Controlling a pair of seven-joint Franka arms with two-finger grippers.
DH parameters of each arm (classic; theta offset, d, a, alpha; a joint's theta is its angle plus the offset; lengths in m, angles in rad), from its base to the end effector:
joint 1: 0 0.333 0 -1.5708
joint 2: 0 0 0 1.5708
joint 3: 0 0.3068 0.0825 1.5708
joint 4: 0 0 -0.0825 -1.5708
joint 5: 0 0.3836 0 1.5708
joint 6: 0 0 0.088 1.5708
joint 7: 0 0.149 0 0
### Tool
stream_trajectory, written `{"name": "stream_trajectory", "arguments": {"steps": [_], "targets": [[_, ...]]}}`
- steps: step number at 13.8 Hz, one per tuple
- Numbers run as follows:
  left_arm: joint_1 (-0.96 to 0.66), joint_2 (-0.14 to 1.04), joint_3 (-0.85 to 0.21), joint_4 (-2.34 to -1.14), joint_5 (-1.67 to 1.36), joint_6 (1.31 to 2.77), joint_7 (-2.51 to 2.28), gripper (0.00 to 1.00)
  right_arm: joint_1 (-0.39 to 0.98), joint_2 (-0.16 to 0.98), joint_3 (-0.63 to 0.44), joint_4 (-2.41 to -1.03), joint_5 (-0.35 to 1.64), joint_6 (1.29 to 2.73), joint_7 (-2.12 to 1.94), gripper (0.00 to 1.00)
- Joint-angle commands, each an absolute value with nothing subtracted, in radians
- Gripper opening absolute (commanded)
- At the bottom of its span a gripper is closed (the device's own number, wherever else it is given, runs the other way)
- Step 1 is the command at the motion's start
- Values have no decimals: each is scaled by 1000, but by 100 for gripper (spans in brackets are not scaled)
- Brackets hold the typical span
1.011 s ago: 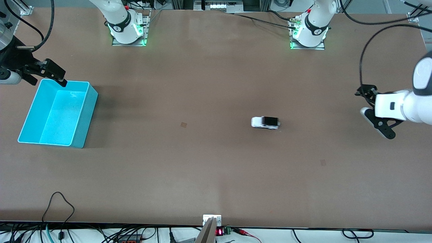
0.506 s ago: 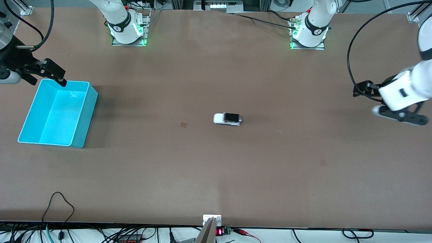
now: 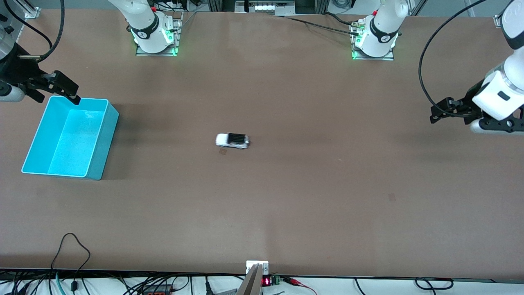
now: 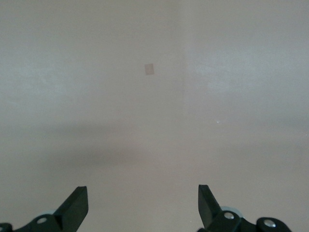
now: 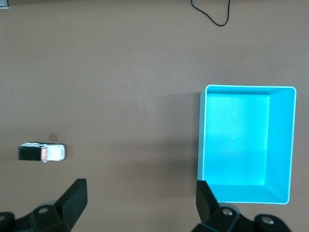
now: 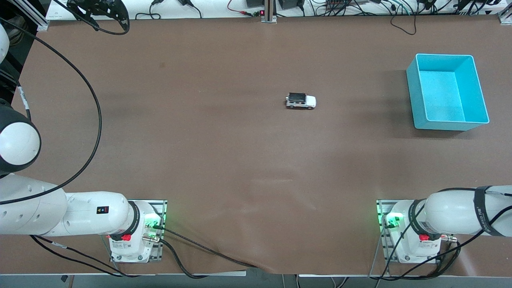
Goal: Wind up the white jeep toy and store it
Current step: 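Withdraw the left gripper while the jeep rolls toward the box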
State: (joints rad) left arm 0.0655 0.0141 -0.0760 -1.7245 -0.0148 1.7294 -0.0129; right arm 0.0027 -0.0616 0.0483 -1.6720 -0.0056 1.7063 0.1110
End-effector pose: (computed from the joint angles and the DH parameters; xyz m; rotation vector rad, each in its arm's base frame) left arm 0.5654 -0.0077 0.5061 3.1260 0.0075 -0.0146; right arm 0.5512 0.0280 0.5716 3.1358 -0.0933 0.1510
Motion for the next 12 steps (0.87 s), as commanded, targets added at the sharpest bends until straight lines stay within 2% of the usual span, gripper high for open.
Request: {"name": "stream_trajectory", "arguments": {"steps": [1, 5, 12], "targets": [[57, -14, -58, -1744, -18, 1675, -23, 100, 6, -84, 38, -1687, -12, 1697, 94, 100], [57, 0, -63, -1710, 21, 1674, -14, 100, 5, -72, 40, -1689, -14, 1663, 75, 100], [58, -2, -69, -1691, 26, 1634, -5, 100, 12, -35, 43, -1750, -9, 1565, -338, 100]]}}
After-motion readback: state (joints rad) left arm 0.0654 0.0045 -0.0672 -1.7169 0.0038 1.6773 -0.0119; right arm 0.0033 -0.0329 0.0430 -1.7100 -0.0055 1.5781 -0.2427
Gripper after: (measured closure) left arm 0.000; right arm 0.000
